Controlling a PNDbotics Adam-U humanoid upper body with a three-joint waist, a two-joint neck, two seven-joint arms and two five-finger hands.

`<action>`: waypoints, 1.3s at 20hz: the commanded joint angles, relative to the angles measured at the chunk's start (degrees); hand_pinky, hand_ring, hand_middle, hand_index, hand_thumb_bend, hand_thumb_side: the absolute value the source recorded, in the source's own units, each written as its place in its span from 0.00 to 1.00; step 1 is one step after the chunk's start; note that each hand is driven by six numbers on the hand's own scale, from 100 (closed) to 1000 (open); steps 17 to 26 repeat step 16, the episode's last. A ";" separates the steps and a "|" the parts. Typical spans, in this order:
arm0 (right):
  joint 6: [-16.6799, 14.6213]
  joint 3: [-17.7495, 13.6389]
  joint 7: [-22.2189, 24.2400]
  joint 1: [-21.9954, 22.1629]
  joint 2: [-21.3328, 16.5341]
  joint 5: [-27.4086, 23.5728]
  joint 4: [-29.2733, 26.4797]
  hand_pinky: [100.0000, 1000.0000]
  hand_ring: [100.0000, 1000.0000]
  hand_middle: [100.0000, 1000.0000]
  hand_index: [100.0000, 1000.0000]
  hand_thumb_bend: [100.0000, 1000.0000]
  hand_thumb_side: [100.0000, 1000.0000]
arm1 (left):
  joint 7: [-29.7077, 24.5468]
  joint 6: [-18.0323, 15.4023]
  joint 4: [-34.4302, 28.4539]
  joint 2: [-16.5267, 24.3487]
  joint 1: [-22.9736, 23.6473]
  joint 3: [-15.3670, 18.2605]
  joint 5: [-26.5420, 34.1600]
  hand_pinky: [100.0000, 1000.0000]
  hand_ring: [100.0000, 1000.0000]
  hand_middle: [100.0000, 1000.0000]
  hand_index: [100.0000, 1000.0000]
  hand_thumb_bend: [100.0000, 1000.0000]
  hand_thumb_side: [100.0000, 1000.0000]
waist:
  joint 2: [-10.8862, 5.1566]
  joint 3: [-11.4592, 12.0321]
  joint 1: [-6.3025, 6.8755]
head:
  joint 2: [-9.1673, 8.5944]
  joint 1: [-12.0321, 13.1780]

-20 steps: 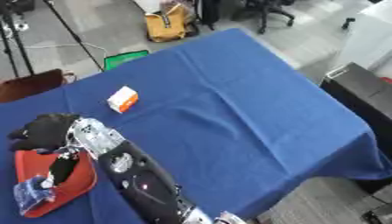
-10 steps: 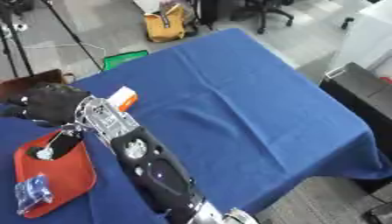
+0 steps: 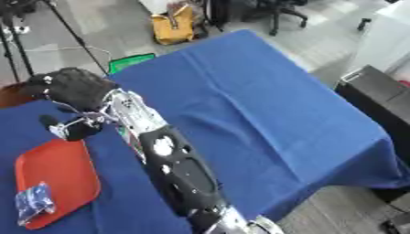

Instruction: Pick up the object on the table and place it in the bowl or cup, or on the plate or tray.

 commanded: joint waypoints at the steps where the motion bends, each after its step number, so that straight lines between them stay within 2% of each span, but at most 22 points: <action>1: 0.89 -0.30 -0.02 -0.68 -0.85 -1.90 -2.03 0.71 0.72 0.80 0.90 0.00 0.29 | 0.17 -0.06 -1.06 0.45 -0.29 0.46 -0.08 0.70 0.82 0.76 0.93 0.59 0.98 | -0.57 0.00 0.02 | -0.52 0.26; 4: 1.37 -0.49 0.14 -0.44 -1.23 -2.77 -2.55 0.70 0.71 0.80 0.89 0.00 0.29 | 0.20 -0.01 -1.04 0.38 -0.33 0.42 -0.10 0.70 0.82 0.76 0.93 0.59 0.98 | -0.49 -0.12 0.12 | -0.45 0.34; 8: 1.97 -0.82 0.49 -0.20 -2.12 -3.73 -3.09 0.70 0.71 0.79 0.88 0.00 0.27 | 0.39 0.02 -1.01 0.05 -0.19 0.53 -0.14 0.70 0.82 0.76 0.93 0.58 0.98 | -0.12 0.23 0.35 | -0.29 2.12; 9: 2.11 -0.97 0.53 -0.01 -2.59 -3.96 -3.34 0.70 0.71 0.78 0.88 0.00 0.30 | 0.42 0.06 -0.96 -0.12 -0.12 0.53 -0.17 0.70 0.82 0.76 0.93 0.58 0.99 | 0.02 0.37 0.48 | -0.26 2.46; 12: 2.37 -1.16 0.81 0.32 -3.45 -4.72 -3.99 0.70 0.71 0.77 0.88 0.00 0.30 | 0.43 0.10 -0.91 -0.41 -0.09 0.50 -0.31 0.70 0.82 0.76 0.93 0.58 0.99 | 0.20 0.65 0.63 | -0.22 2.78; 16: 3.35 -2.14 1.00 1.87 -6.92 -6.76 -5.60 0.68 0.68 0.74 0.86 0.00 0.31 | 0.67 0.16 -0.70 -1.74 -0.06 0.60 -0.34 0.70 0.82 0.76 0.93 0.57 1.00 | 1.00 2.09 1.55 | 0.66 6.72; 26: 3.35 -2.14 1.00 1.87 -6.92 -6.76 -5.60 0.68 0.68 0.74 0.86 0.00 0.31 | 0.67 0.16 -0.70 -1.74 -0.06 0.60 -0.34 0.70 0.82 0.76 0.93 0.57 1.00 | 1.00 2.09 1.55 | 0.66 6.72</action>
